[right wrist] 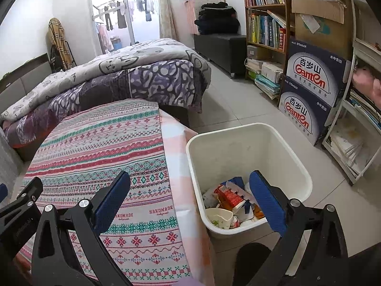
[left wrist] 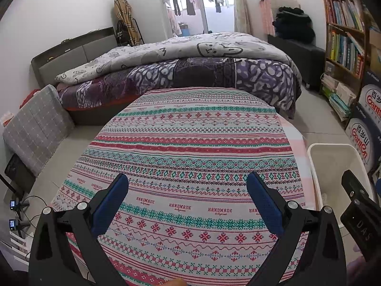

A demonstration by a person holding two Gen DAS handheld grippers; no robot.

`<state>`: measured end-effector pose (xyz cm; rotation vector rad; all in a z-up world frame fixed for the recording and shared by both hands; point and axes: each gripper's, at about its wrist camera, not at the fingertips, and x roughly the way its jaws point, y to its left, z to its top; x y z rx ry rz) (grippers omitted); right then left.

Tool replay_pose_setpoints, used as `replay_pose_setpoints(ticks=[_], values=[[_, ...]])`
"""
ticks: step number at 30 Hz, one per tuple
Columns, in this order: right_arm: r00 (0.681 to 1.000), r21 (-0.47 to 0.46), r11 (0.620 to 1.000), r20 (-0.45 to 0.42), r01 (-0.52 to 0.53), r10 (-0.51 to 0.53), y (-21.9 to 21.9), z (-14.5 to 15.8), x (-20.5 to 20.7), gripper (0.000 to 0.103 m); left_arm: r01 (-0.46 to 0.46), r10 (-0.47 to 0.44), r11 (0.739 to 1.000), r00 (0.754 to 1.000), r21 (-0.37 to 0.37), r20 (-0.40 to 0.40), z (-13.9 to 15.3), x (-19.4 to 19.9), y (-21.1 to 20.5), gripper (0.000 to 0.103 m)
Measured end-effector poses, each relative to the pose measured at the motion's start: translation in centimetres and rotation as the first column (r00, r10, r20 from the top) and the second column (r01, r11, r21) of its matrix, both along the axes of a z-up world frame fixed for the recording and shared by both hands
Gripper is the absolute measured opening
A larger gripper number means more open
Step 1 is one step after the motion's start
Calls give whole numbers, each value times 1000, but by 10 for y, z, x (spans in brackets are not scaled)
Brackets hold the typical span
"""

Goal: Collect trash

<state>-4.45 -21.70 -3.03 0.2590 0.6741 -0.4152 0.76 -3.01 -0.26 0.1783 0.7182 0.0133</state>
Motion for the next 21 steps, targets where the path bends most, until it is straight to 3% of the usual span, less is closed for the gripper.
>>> replay_pose_setpoints(ticks=[15,21], values=[[999,2,1000,-24,-26,26,1,-5,2,96,-12,13,1000,1000,11,-15,-6,1,0,97],[999,15,1000,-39,-21,22,-3,-8,4,96,26,-26,1000,1000,8,-2,-7,0,-3,95]])
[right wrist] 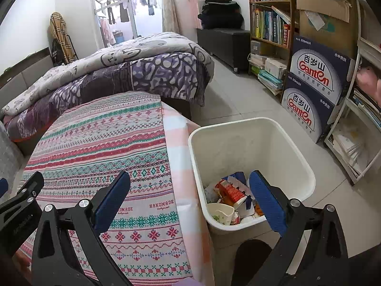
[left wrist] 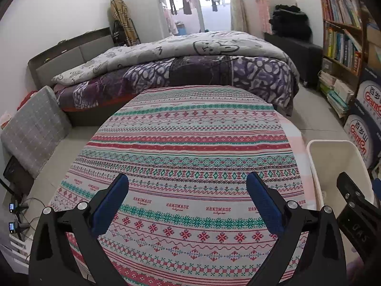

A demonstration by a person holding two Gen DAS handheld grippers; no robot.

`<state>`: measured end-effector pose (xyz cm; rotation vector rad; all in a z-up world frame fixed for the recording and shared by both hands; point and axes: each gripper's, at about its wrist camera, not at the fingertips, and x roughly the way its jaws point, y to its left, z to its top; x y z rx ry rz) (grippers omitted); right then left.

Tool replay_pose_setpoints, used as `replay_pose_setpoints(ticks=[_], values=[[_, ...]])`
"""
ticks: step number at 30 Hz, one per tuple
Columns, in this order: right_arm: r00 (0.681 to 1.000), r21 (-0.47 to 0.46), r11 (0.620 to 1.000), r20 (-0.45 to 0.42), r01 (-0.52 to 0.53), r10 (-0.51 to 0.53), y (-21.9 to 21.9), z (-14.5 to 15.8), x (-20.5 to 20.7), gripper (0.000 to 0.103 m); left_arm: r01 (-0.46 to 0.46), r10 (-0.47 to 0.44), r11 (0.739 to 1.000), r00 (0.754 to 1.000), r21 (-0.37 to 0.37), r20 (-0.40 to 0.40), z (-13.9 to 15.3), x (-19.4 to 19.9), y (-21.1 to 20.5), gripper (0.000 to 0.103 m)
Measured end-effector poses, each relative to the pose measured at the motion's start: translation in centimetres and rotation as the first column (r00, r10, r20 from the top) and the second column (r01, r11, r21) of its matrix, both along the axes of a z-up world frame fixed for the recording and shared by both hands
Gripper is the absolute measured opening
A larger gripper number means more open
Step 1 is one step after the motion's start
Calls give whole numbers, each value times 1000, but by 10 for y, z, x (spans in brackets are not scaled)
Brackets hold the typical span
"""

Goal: Collect trash

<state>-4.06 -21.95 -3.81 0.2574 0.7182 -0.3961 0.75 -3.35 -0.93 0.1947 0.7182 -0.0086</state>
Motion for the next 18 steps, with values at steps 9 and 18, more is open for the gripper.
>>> replay_pose_setpoints(ticks=[9,18], values=[[1000,5,1000,-5,7,-7,-2,-1,0,96,16,-16,1000,1000,-11,8,-1,-3,-4,94],[1000,4,1000,-5,8,-8,-1,-1,0,96,6,-6,1000,1000,-15,-22,-3,-1,-4,95]])
